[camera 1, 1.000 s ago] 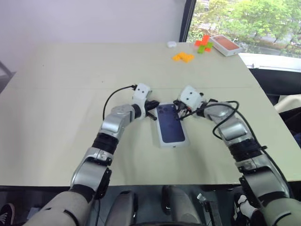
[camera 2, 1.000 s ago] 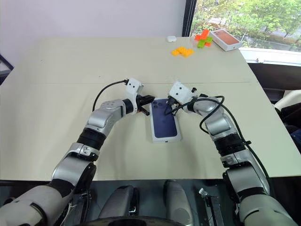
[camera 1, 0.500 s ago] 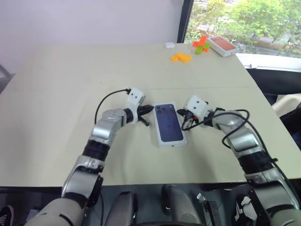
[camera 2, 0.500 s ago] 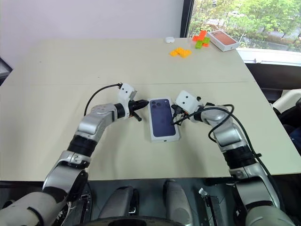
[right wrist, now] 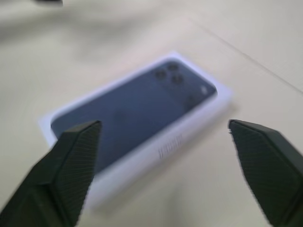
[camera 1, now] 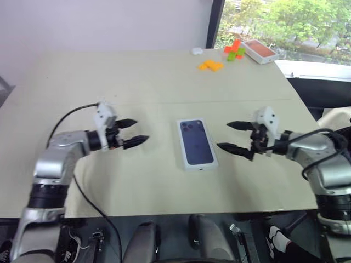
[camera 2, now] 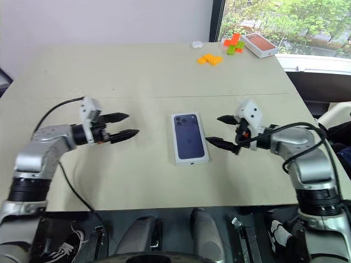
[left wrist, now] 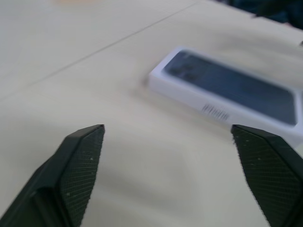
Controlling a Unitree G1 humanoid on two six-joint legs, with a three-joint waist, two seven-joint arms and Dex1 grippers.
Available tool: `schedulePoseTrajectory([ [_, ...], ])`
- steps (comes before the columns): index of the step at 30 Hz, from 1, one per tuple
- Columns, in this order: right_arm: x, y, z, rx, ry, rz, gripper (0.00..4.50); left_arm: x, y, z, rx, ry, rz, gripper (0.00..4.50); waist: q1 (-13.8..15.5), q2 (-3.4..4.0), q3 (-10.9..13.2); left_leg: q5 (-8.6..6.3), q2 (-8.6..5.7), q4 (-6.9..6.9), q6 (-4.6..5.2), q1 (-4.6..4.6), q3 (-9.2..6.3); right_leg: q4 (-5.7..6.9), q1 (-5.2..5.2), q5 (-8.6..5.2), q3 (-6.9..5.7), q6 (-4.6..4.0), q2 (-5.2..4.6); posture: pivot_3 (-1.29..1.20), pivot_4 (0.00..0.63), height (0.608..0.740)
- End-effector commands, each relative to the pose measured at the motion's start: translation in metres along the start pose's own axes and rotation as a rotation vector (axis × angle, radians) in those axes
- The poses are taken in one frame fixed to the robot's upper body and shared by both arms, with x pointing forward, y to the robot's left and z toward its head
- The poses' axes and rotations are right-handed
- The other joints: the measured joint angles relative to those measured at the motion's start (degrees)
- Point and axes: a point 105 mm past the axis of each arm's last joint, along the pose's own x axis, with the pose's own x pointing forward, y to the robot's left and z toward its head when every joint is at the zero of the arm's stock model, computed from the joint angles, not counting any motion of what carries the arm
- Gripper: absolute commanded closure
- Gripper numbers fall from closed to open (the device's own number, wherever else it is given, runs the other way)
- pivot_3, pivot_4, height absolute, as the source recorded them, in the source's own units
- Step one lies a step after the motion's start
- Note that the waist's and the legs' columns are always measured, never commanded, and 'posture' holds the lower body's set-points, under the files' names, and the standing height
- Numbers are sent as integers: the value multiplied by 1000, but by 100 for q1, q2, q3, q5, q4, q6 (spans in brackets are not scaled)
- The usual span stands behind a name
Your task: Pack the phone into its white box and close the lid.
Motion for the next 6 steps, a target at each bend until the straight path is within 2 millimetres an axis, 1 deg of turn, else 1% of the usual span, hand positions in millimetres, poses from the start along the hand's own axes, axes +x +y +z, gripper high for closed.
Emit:
schedulePoseTrajectory([
  [1,-17,-7,22,-49,-62,-34,28,-20,5,10,27,-43,38,16,5,0,-1,0,0,0,0,1,0,0,2,-4,0,7,-1,0,150,740],
  [3,-22,-9,20,-68,-45,-55,28,-28,6,4,22,-30,58,16,6,0,0,0,0,0,0,2,0,1,1,-8,0,13,-2,0,150,740],
  [6,-22,-10,15,-53,-37,-65,28,-34,7,3,-2,-26,69,16,12,0,0,0,1,-2,0,-2,-3,1,-2,-3,-1,4,-2,0,150,740],
])
